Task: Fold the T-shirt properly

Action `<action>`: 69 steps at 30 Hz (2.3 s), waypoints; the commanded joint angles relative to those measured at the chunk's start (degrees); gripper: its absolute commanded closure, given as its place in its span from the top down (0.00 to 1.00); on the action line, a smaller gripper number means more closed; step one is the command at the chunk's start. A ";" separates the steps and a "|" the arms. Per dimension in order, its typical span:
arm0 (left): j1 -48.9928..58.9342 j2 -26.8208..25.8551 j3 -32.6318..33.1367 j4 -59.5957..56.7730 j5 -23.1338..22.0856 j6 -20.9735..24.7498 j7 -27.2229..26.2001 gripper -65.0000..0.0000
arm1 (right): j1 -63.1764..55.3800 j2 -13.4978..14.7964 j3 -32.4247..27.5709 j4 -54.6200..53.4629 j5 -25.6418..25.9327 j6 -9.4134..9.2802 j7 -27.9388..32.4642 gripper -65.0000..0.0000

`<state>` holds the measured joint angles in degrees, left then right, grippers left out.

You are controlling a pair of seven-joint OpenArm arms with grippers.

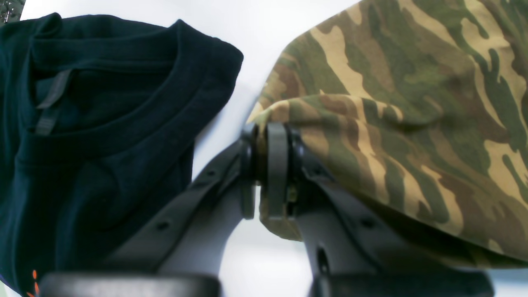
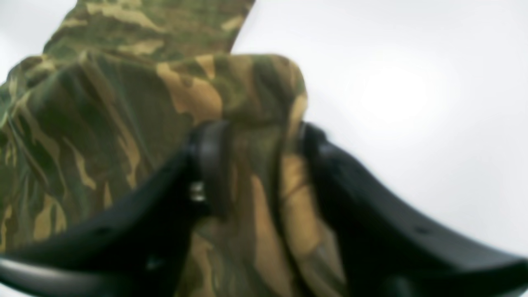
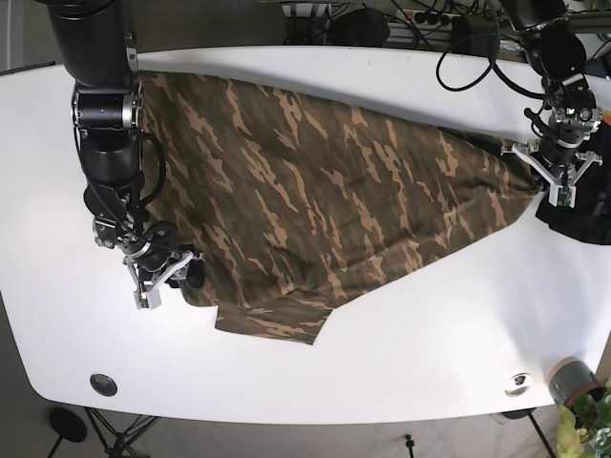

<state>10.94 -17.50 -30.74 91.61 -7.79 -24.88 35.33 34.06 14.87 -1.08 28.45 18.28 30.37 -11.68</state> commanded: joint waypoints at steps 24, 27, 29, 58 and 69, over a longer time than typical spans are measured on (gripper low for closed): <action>-5.71 -1.01 3.36 -0.67 -0.34 0.49 -1.00 0.04 | -9.58 1.08 13.17 33.66 0.31 -0.08 -20.19 0.03; -8.79 -0.92 3.45 -0.84 -0.34 0.58 -0.91 0.04 | -9.58 1.17 15.37 36.65 0.22 -0.08 -22.82 0.03; -10.98 -0.92 3.45 -0.93 -0.34 0.58 -0.47 0.04 | -9.58 1.35 17.39 39.20 0.22 0.09 -25.37 0.03; -53.97 0.31 17.77 -22.65 -0.34 0.58 3.57 0.04 | 18.64 10.14 18.09 39.47 0.13 0.09 -36.10 0.03; -67.07 -1.71 17.77 -25.64 -0.34 0.58 4.01 0.04 | 33.50 13.21 9.13 34.54 0.84 -0.08 -36.19 0.03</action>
<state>-53.54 -18.52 -12.86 65.12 -7.57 -24.47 40.53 64.71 27.03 9.37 62.15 17.37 30.44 -49.91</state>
